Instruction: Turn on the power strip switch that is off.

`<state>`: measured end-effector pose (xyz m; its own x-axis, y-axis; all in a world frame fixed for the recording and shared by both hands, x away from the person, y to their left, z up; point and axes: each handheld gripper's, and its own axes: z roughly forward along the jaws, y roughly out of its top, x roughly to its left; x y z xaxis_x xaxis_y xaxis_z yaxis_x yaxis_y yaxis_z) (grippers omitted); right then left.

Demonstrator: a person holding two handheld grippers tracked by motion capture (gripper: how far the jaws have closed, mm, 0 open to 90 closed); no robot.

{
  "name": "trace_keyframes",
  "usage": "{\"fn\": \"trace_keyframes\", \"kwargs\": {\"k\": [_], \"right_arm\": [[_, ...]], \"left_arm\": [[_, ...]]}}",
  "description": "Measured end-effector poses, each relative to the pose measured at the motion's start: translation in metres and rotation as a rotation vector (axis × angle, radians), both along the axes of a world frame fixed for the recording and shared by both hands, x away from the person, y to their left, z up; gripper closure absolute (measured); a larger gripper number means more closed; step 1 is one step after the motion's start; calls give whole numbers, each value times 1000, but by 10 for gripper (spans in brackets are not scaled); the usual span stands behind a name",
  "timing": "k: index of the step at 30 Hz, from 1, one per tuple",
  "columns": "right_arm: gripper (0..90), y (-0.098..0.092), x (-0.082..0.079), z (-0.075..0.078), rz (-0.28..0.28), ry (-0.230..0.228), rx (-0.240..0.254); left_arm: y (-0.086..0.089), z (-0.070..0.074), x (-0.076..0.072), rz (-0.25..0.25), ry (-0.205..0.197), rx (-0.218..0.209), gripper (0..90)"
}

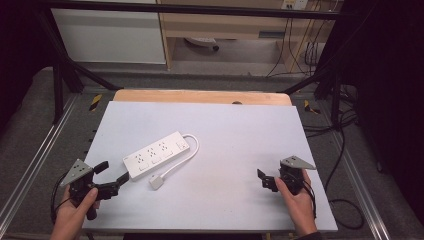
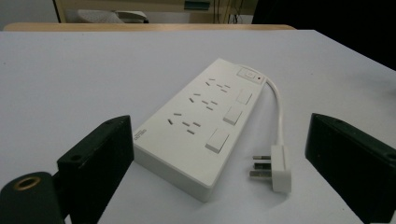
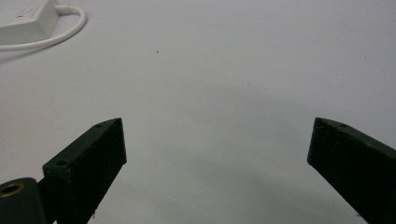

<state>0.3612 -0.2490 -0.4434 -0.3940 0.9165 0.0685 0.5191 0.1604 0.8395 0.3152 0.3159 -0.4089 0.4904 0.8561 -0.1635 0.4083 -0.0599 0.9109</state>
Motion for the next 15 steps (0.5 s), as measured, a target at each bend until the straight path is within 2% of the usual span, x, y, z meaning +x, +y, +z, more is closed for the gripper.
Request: {"fn": "trace_keyframes", "kwargs": {"k": [1,5,15], "right_arm": [[50,1,0,0,12,-15,-11],[50,2,0,0,23,-21,-9],[40,2,-2,3,27,-37,17]], "left_arm": [[0,0,0,-3,4,-4,80],[-2,0,0,-15,-1,1,81],[-7,6,0,-33,-18,-25,81]]}}
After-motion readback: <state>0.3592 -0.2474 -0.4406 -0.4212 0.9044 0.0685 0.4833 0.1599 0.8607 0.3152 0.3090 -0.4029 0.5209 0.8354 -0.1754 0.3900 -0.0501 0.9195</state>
